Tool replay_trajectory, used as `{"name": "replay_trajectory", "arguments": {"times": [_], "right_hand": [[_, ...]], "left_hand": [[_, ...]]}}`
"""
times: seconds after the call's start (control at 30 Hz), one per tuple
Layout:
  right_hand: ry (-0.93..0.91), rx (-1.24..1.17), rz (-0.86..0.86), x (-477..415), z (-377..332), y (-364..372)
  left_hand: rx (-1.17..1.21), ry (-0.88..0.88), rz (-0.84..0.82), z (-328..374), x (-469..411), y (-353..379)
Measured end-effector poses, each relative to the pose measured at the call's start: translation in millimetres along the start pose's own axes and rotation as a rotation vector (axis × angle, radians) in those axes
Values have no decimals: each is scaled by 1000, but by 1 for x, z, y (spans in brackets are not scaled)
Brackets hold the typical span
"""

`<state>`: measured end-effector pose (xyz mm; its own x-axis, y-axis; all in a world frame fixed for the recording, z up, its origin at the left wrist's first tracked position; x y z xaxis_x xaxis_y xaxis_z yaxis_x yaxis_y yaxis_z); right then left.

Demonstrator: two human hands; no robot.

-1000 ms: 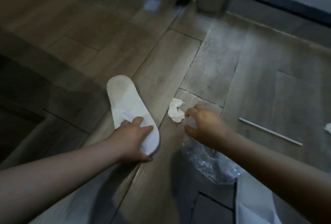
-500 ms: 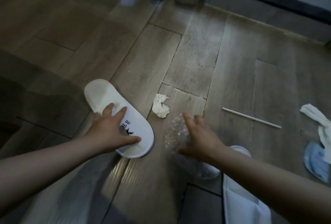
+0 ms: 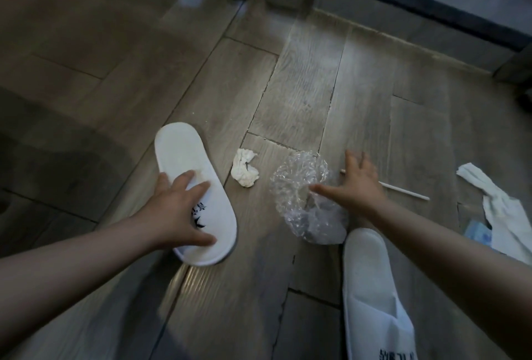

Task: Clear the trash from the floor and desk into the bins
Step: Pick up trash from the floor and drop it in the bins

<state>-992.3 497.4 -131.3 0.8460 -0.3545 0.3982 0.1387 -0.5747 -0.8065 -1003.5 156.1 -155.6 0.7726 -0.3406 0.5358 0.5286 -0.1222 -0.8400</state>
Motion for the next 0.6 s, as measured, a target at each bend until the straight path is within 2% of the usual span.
{"name": "replay_trajectory", "arguments": {"times": [0.13,0.23,0.37,0.43,0.5,0.6], "right_hand": [[142,57,-54,-8,18,-3],[57,47,-16,0,9,7],[-114,-247,-60,9,-19,19],[-174,-271,-17,8,-24,9],[-167,-126,13,2,-14,-3],[-113,214,-31,-6,12,-15]], "left_hand": [[0,-6,-7,-1,-1,1],[-9,-7,1,0,-2,2],[-29,0,12,-1,-3,3],[-32,0,9,-2,-4,3],[-36,1,13,-2,-3,3],[-31,6,11,-3,-4,4]]}}
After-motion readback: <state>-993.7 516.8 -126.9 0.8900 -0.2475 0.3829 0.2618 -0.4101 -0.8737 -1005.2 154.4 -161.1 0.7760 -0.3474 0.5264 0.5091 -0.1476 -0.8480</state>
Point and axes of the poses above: each hand's wrist, its own x-axis away from the middle knuckle, its own y-axis out of the palm, z = x × y, the point moved 8 cm from there along -x, towards the middle knuckle, and after that the axes turned 11 degrees about -x, right-handed, at the moved point
